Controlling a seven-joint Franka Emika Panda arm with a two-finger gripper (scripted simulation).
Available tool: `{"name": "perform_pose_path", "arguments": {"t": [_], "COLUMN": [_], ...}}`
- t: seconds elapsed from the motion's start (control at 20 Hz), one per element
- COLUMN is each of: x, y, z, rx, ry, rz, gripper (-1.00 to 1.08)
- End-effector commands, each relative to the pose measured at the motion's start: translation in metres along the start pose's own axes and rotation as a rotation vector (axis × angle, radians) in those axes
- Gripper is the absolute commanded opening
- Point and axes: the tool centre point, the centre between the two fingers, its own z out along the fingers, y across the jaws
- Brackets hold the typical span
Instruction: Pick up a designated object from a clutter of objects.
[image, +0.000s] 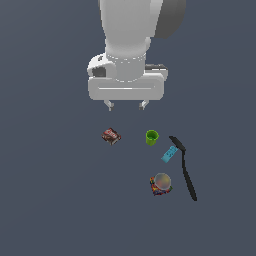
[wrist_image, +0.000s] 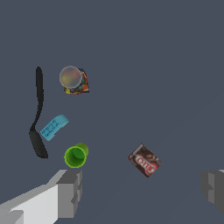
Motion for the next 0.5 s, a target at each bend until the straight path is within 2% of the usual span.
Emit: {"name": "perform_pose_path", "arguments": {"t": [0.0,0.45], "x": [0.0,0.0], "y": [0.0,0.025], "z": [0.0,-0.018], "rx": [0.0,-0.005], "ry": [0.0,0.019], "rz": [0.0,0.065], "gripper": [1.0,1.0]}}
